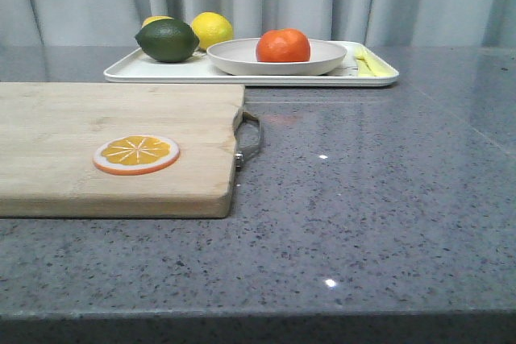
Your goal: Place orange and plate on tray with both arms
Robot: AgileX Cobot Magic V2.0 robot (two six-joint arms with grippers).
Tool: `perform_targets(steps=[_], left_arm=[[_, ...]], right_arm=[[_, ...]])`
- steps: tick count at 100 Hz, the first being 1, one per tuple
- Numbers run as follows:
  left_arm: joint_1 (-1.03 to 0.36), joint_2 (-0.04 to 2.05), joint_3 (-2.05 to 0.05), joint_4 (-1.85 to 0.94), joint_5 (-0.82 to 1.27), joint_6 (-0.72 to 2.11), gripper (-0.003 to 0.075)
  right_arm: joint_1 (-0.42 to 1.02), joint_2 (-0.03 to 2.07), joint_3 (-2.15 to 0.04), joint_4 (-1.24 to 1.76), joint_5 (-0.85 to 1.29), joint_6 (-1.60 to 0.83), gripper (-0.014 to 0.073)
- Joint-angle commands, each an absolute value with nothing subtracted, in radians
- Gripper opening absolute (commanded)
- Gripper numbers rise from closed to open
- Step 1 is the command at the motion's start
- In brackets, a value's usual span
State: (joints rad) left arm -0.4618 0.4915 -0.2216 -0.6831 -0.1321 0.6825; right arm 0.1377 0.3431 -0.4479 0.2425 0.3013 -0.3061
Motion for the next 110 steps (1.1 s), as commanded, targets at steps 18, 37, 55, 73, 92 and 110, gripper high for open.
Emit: perform_targets(steps=[18,37,55,73,92,110], left_arm=[[-0.315,0.309,-0.07,-0.168,-0.2,0.192,-0.0019],[-0.2,0.153,0.007,-0.116,-0.176,0.128,-0.0019],[-0.127,0.035,0.007,-0.078,-0.019,0.128,-0.0019],[-0.073,-0.04,0.007,-0.076,0.047,0.127,-0.0019],[-0.063,-0.039,0.007,-0.035,0.047,0.127,-0.0019],[-0.063,-0.039,0.007,-0.035,0.047,0.127,-0.0019]], right_arm=[[0.132,0.347,-0.47,0.244,0.226,-0.314,-0.0067],[0.132,0.347,-0.47,0.244,0.226,-0.314,-0.0067],[0.132,0.347,-0.47,0.244,0.226,-0.314,-0.0067],[0.132,0.347,-0.47,0.244,0.226,-0.314,-0.0067],[0.132,0.347,-0.47,0.244,0.226,-0.314,-0.0067],[0.132,0.347,-0.47,0.244,0.226,-0.314,-0.0067]])
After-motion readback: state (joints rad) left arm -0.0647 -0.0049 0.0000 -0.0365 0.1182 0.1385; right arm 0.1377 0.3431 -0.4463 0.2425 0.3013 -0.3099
